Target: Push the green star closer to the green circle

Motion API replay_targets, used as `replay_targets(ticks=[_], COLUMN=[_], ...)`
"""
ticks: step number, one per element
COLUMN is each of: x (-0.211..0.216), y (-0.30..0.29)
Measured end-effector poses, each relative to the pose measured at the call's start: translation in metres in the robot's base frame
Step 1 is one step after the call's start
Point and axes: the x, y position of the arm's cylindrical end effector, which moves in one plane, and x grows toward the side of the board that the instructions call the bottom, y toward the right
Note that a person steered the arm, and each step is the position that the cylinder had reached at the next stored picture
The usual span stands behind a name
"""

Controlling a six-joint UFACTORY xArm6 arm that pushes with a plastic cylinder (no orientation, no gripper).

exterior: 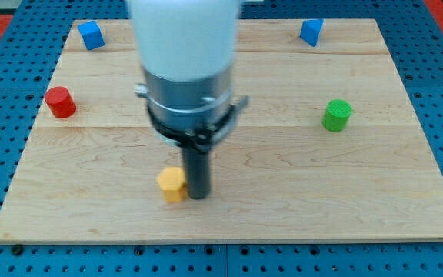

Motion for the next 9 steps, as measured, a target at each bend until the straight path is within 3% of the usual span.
replay_targets(ticks=[1,2,3,4,7,9], x=[-0.01,-0.084,-0.101,-0.093,-0.084,-0.105], y=[0.031,0.026,-0.016,-0.051,-0.054,-0.104])
